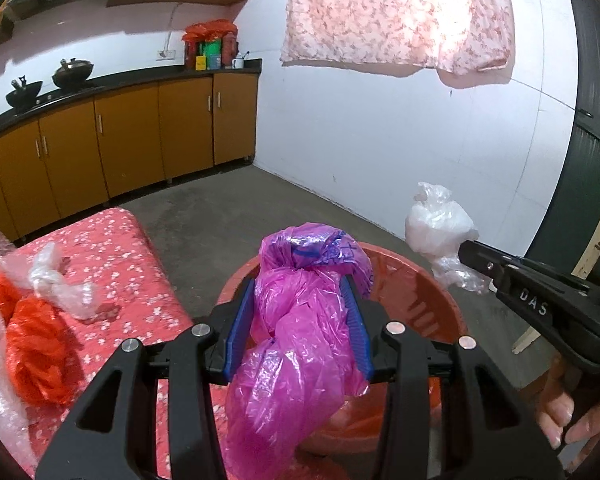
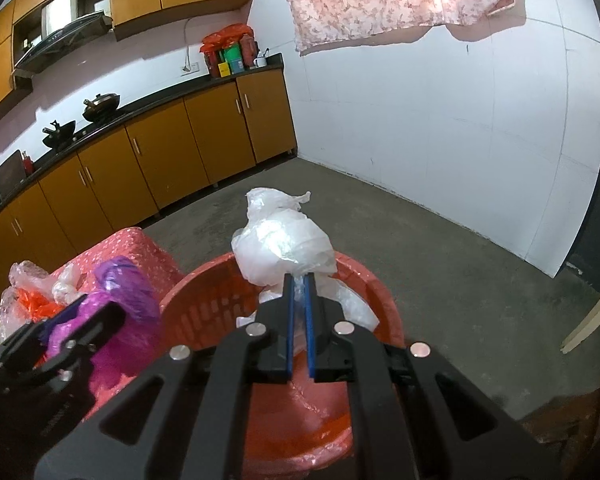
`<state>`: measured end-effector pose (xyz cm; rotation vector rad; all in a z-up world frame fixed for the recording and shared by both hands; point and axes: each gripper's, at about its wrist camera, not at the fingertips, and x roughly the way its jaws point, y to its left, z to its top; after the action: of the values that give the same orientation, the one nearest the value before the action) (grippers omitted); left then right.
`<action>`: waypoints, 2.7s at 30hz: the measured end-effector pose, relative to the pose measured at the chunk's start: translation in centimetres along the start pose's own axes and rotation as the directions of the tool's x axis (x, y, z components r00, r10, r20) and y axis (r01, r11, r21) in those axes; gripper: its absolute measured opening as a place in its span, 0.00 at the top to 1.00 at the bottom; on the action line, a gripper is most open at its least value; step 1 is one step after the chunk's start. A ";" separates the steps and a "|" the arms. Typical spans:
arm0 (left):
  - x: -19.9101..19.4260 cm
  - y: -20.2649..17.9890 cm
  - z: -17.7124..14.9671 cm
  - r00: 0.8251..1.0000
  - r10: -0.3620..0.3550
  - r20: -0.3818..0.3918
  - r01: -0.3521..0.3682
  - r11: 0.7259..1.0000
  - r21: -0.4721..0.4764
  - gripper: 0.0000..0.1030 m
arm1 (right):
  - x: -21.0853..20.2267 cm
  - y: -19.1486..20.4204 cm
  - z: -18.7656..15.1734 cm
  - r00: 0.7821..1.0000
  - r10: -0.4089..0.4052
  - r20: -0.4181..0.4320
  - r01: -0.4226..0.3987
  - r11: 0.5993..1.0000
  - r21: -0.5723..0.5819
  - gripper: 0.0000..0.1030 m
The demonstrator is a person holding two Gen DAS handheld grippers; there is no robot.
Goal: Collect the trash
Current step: 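Carry both bags over the orange basket and open both tools to drop them, then move both open tools back toward the bags on the table, then grasp an orange bag with the left tool while the right tool grasps another orange bag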
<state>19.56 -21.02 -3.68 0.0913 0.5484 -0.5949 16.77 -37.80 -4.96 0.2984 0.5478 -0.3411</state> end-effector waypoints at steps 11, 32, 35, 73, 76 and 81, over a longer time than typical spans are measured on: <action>2.8 -0.2 -0.2 0.999 -0.007 -0.049 0.007 1.000 -0.004 0.47 | 0.9 -1.4 -0.3 0.999 0.040 0.006 -0.040 0.998 0.040 0.74; -7.5 7.4 -2.9 0.971 0.240 0.017 -0.237 0.966 -0.109 0.35 | -3.2 6.1 -1.2 0.993 0.104 0.064 -0.093 0.984 -0.151 0.43; -10.2 9.4 -3.9 0.953 0.301 0.025 -0.295 0.945 -0.142 0.35 | -3.7 9.0 -1.7 0.985 0.162 0.050 -0.151 0.971 -0.183 0.43; -16.7 35.2 -13.2 0.729 0.613 -0.304 -0.683 0.629 -0.371 0.60 | 0.7 27.2 -7.0 0.941 0.302 -0.155 -0.336 0.893 -0.300 0.50; -17.1 35.3 -13.2 0.734 0.616 -0.286 -0.678 0.636 -0.369 0.62 | 1.9 28.2 -6.9 0.932 0.315 -0.182 -0.356 0.889 -0.287 0.51; -18.3 34.7 -12.9 0.743 0.623 -0.246 -0.667 0.654 -0.357 0.62 | 3.8 30.9 -7.0 0.918 0.332 -0.219 -0.388 0.870 -0.305 0.51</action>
<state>20.18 20.04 -7.79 -0.1000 0.6873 0.2520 28.74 -8.31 -7.06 0.0844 0.6846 0.1477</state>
